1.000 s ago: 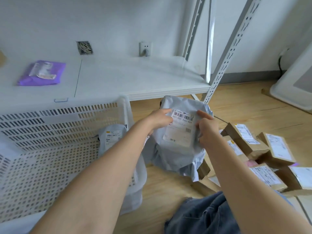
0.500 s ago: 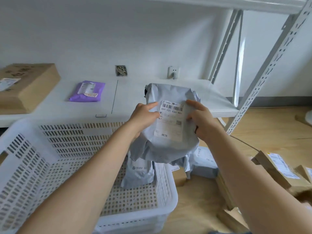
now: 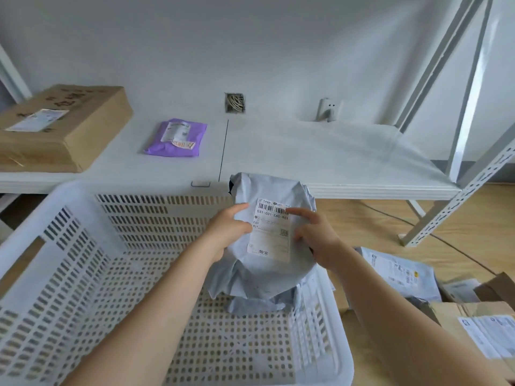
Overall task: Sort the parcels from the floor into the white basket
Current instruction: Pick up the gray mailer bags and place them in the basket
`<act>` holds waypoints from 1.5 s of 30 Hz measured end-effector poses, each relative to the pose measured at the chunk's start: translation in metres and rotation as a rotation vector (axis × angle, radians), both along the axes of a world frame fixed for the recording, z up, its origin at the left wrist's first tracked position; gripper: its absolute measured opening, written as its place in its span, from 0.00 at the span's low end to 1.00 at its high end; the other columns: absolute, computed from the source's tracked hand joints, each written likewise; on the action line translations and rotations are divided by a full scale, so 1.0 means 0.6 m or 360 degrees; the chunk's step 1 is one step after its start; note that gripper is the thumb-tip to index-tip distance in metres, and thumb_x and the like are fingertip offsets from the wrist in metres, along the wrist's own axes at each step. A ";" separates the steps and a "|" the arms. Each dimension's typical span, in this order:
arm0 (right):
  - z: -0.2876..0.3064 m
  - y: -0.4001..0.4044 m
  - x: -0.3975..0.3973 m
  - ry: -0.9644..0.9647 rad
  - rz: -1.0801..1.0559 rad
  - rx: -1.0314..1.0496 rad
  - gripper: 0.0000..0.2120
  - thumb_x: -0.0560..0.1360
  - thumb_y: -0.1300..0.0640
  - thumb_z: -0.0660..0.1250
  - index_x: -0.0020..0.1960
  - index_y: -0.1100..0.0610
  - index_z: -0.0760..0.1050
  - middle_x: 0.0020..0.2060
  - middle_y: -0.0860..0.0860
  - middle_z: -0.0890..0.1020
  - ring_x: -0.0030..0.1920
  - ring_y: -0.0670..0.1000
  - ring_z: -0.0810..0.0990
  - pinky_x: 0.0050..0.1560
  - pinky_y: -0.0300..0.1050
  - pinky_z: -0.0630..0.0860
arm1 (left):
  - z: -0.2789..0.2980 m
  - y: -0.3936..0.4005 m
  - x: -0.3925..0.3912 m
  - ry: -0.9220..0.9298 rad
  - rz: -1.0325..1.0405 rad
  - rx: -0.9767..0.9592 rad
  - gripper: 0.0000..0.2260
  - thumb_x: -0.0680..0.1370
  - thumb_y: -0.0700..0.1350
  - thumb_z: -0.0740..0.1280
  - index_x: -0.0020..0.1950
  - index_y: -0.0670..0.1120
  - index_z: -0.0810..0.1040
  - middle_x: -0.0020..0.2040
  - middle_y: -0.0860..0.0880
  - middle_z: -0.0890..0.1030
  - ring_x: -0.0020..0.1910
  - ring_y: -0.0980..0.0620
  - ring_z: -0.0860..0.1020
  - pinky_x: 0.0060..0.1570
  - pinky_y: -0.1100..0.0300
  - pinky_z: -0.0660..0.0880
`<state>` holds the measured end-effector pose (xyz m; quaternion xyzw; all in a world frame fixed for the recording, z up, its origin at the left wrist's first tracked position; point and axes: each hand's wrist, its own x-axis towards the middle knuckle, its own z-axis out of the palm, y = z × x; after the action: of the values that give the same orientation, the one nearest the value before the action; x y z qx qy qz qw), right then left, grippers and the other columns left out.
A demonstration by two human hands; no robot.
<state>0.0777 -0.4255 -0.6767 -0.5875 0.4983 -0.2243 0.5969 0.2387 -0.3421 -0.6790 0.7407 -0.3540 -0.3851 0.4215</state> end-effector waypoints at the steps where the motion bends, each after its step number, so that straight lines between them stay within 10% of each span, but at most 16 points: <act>1: -0.012 -0.004 0.005 0.0049 0.0010 0.0000 0.29 0.69 0.76 0.48 0.63 0.58 0.73 0.38 0.51 0.77 0.33 0.45 0.75 0.23 0.29 0.71 | -0.013 -0.001 0.005 0.0073 -0.0006 0.0024 0.29 0.72 0.35 0.68 0.71 0.54 0.68 0.72 0.48 0.65 0.71 0.49 0.64 0.57 0.62 0.61; 5: -0.060 -0.031 0.024 0.0365 0.0045 -0.0257 0.31 0.72 0.74 0.48 0.65 0.51 0.72 0.59 0.55 0.72 0.48 0.55 0.76 0.43 0.40 0.80 | -0.059 -0.020 0.017 0.0218 -0.0004 0.0068 0.30 0.70 0.34 0.71 0.68 0.57 0.70 0.72 0.46 0.66 0.69 0.47 0.66 0.58 0.58 0.65; 10: -0.104 -0.032 0.043 0.0681 0.0215 -0.0548 0.34 0.70 0.73 0.52 0.67 0.44 0.67 0.58 0.54 0.66 0.45 0.52 0.73 0.48 0.46 0.78 | -0.112 -0.033 0.019 0.0246 0.0040 0.0081 0.28 0.70 0.34 0.72 0.66 0.56 0.73 0.72 0.47 0.66 0.68 0.48 0.65 0.55 0.60 0.64; 18: -0.163 -0.036 0.054 0.0926 0.0254 -0.0533 0.31 0.72 0.69 0.55 0.73 0.53 0.60 0.72 0.55 0.60 0.67 0.58 0.68 0.65 0.49 0.68 | -0.166 -0.043 0.017 0.0162 -0.0030 0.0256 0.34 0.70 0.34 0.71 0.71 0.56 0.66 0.73 0.48 0.64 0.70 0.47 0.65 0.55 0.59 0.64; 23: -0.176 -0.046 0.060 0.1059 0.0383 -0.0544 0.32 0.72 0.70 0.52 0.74 0.53 0.58 0.73 0.52 0.56 0.68 0.57 0.66 0.62 0.49 0.68 | -0.184 -0.055 0.017 -0.0049 -0.0101 0.0336 0.36 0.71 0.29 0.67 0.73 0.56 0.63 0.73 0.45 0.64 0.40 0.55 0.76 0.37 0.62 0.74; 28: -0.181 -0.044 0.066 0.1322 0.0547 -0.0687 0.23 0.77 0.64 0.52 0.71 0.55 0.59 0.65 0.52 0.66 0.57 0.59 0.73 0.55 0.52 0.73 | -0.200 -0.061 0.018 -0.0357 -0.0078 0.0385 0.34 0.72 0.31 0.68 0.73 0.54 0.64 0.73 0.45 0.66 0.60 0.43 0.76 0.52 0.56 0.76; 32: -0.150 -0.034 0.071 0.1561 0.0724 -0.0634 0.26 0.74 0.69 0.58 0.71 0.59 0.58 0.71 0.58 0.52 0.63 0.64 0.68 0.61 0.56 0.71 | -0.194 -0.056 0.017 -0.0657 -0.0163 0.0430 0.30 0.73 0.37 0.70 0.73 0.50 0.65 0.70 0.45 0.71 0.65 0.45 0.72 0.60 0.55 0.71; 41: -0.029 -0.037 -0.010 0.1159 0.0590 -0.0990 0.30 0.73 0.70 0.57 0.72 0.51 0.60 0.63 0.58 0.68 0.60 0.59 0.72 0.51 0.45 0.70 | -0.117 -0.036 -0.036 -0.0773 -0.0217 0.0437 0.23 0.76 0.44 0.64 0.71 0.49 0.66 0.64 0.42 0.72 0.51 0.44 0.79 0.36 0.60 0.70; 45: 0.007 -0.049 -0.101 0.1160 0.0368 -0.0886 0.30 0.72 0.71 0.54 0.70 0.51 0.64 0.60 0.59 0.71 0.59 0.58 0.72 0.47 0.42 0.68 | -0.070 -0.032 -0.078 -0.0812 -0.0215 0.0287 0.22 0.76 0.43 0.63 0.70 0.47 0.67 0.66 0.44 0.71 0.57 0.45 0.75 0.48 0.56 0.73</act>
<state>0.0169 -0.4552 -0.6727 -0.8172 0.5276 -0.0605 0.2239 0.1916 -0.3612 -0.7207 0.8231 -0.4614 -0.2434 0.2244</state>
